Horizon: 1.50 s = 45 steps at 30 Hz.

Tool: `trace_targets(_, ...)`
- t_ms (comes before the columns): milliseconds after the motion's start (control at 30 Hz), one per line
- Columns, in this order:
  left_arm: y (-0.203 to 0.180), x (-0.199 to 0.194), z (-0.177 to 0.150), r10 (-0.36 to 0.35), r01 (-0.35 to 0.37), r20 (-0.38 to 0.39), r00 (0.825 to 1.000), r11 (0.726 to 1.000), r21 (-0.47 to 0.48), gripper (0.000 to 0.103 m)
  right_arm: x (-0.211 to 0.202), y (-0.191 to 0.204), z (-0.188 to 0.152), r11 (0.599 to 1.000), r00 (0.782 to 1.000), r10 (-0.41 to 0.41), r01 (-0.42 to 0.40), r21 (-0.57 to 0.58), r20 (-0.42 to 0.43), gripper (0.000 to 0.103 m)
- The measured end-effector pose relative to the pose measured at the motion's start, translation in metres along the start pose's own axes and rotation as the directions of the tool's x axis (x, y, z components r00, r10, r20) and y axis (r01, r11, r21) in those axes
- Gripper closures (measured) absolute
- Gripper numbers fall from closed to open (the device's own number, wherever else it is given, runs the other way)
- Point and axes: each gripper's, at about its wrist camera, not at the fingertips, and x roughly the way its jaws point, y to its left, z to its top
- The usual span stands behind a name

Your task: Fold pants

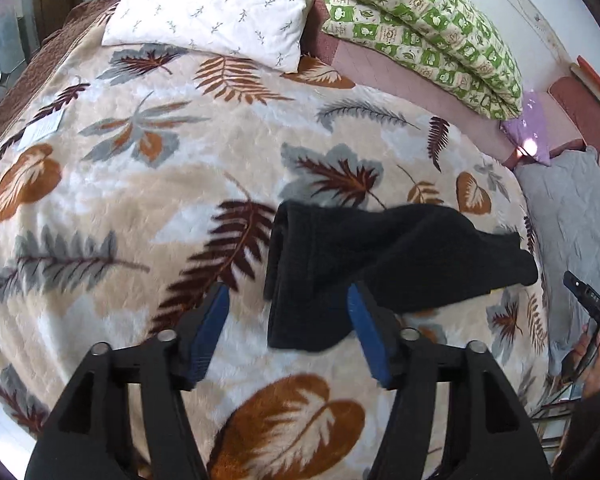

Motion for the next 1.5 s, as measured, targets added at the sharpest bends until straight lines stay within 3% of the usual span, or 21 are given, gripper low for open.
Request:
trace_targets(100, -0.006, 0.021, 0.013, 0.033, -0.032, -0.037, 0.999, 0.999, 0.028, 0.04, 0.01, 0.006, 0.009, 0.999, 0.999, 0.023, -0.022, 0.04, -0.028, 0.058)
trace_targets(300, -0.003, 0.056, 0.024, 0.042, -0.037, -0.13, 0.991, 0.999, 0.037, 0.04, 0.059, 0.005, 0.016, 0.998, 0.993, -0.038, 0.044, 0.053, -0.112, 0.053)
trace_targets(533, 0.019, 0.071, 0.033, -0.059, 0.052, -0.163, 0.985, 0.997, -0.049, 0.041, 0.1, -0.008, 0.02, 0.993, 0.988, -0.035, 0.052, 0.107, -0.151, 0.053)
trace_targets(667, 0.012, 0.082, 0.035, -0.106, 0.099, -0.2, 0.974, 0.994, -0.046, 0.041, 0.108, -0.008, 0.017, 0.99, 0.987, -0.013, 0.035, 0.14, -0.159, 0.053)
trace_targets(800, -0.004, 0.083, 0.04, -0.204, 0.2, -0.204, 0.957, 0.979, -0.043, 0.041, 0.108, -0.002, 0.018, 0.991, 0.988, -0.005, 0.025, 0.132, -0.154, 0.053)
trace_targets(900, -0.01, 0.084, 0.041, -0.186, 0.184, -0.202, 0.962, 0.983, -0.029, 0.041, 0.107, 0.004, 0.021, 0.994, 0.988, -0.005, 0.022, 0.107, -0.157, 0.053)
trace_targets(933, -0.011, 0.085, 0.041, -0.179, 0.178, -0.207, 0.962, 0.984, -0.026, 0.043, 0.106, 0.005, 0.022, 0.995, 0.987, -0.004, 0.02, 0.098, -0.158, 0.053)
trace_targets(1000, -0.009, 0.082, 0.04, -0.167, 0.164, -0.195, 0.966, 0.986, -0.032, 0.06, 0.106, 0.007, 0.024, 0.997, 0.987, -0.01, 0.023, 0.079, -0.163, 0.053)
trace_targets(1100, -0.003, 0.078, 0.04, -0.166, 0.158, -0.185, 0.969, 0.986, -0.061, 0.075, 0.104, 0.004, 0.028, 0.997, 0.987, -0.025, 0.036, 0.068, -0.161, 0.053)
trace_targets(1200, 0.004, 0.079, 0.041, -0.167, 0.151, -0.183, 0.969, 0.984, -0.096, 0.081, 0.106, -0.003, 0.033, 0.996, 0.986, 0.002, 0.013, 0.094, -0.165, 0.053)
trace_targets(1367, 0.006, 0.077, 0.037, -0.198, 0.177, -0.164, 0.966, 0.975, -0.134, 0.081, 0.115, -0.001, 0.037, 0.997, 0.983, 0.014, 0.001, 0.079, -0.186, 0.053)
trace_targets(1400, 0.005, 0.076, 0.036, -0.213, 0.192, -0.159, 0.964, 0.972, -0.137, 0.081, 0.118, 0.001, 0.037, 0.997, 0.98, 0.025, -0.011, 0.073, -0.2, 0.054)
trace_targets(1467, 0.0, 0.071, 0.034, -0.215, 0.198, -0.14, 0.967, 0.972, -0.124, 0.083, 0.123, 0.005, 0.036, 0.998, 0.971, 0.044, -0.03, 0.063, -0.235, 0.072)
trace_targets(1500, -0.001, 0.07, 0.034, -0.204, 0.189, -0.132, 0.97, 0.975, -0.121, 0.092, 0.125, 0.008, 0.036, 0.998, 0.967, 0.04, -0.028, 0.049, -0.253, 0.092)
